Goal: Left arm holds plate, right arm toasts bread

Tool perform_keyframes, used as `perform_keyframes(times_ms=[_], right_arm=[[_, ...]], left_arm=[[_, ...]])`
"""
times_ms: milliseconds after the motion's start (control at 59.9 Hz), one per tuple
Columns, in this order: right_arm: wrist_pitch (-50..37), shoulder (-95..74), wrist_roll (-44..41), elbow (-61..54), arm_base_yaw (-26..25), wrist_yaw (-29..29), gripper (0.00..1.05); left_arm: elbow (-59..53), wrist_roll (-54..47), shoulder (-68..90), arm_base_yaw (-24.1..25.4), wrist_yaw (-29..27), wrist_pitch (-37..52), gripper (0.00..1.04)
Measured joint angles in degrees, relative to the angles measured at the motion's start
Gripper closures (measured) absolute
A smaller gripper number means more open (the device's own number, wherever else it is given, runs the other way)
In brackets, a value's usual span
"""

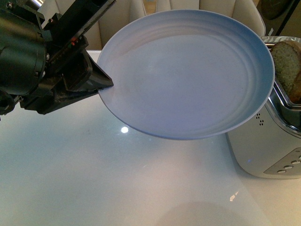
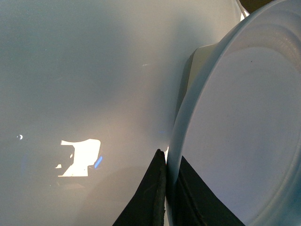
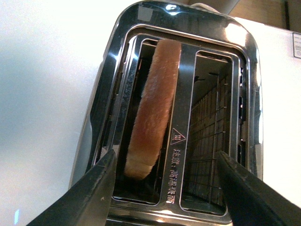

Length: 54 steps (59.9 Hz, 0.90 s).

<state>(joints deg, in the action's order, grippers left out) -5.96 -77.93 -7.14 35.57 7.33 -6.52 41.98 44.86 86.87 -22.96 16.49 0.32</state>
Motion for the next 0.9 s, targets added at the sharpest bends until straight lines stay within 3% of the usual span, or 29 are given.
perform_keyframes(times_ms=[184,685,802,902], right_arm=[[0.0,6.4,2.0,-1.5,-1.4,0.1,0.08],[6.8,35.9,2.6,-8.2,-1.1,-4.4,0.09],[-9.2,39.2,5.1,-15.2,-2.2,1.4,0.26],[-14.5,42.1,6.2,-20.6,-6.4,6.1,0.47]], left_arm=[[0.0,0.0,0.0,0.0,0.0,0.0,1.02],[-0.6,0.0,0.0,0.0,0.0,0.1,1.02],[-0.6,-0.1,0.0,0.0,0.0,0.1,1.02],[-0.6,-0.2,0.0,0.0,0.0,0.1,1.02]])
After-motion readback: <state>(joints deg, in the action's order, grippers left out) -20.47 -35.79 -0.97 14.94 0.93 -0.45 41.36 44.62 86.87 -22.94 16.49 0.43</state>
